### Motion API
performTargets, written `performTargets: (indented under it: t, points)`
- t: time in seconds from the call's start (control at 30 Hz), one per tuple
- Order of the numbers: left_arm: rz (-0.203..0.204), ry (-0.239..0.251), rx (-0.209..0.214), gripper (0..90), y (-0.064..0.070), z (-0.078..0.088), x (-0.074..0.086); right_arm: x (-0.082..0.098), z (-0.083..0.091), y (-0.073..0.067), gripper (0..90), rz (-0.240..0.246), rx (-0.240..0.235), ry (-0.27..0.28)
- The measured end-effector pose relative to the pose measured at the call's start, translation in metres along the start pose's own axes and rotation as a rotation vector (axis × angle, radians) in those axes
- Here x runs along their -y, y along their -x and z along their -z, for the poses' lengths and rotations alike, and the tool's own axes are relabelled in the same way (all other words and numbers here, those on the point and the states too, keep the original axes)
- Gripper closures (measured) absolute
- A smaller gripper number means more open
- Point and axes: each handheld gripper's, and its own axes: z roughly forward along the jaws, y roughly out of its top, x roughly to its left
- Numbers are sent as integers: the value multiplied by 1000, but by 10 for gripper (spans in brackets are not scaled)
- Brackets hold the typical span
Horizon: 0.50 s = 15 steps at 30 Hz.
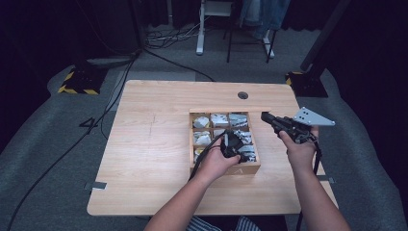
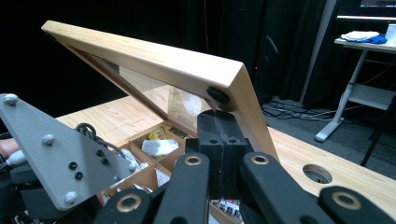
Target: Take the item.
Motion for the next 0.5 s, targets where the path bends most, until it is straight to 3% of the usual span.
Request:
performTargets:
  t: [0.23,0.4,0.5]
  points:
    - [-27,18,-11,876,2,2,0,0,0,0,900,0,0,2]
    - [-55,58,-20,878,8,11,-3,0,0,0,900,-1,1,3]
    - [-70,82,-5,882,12,17,-7,0,0,0,900,0,0,3]
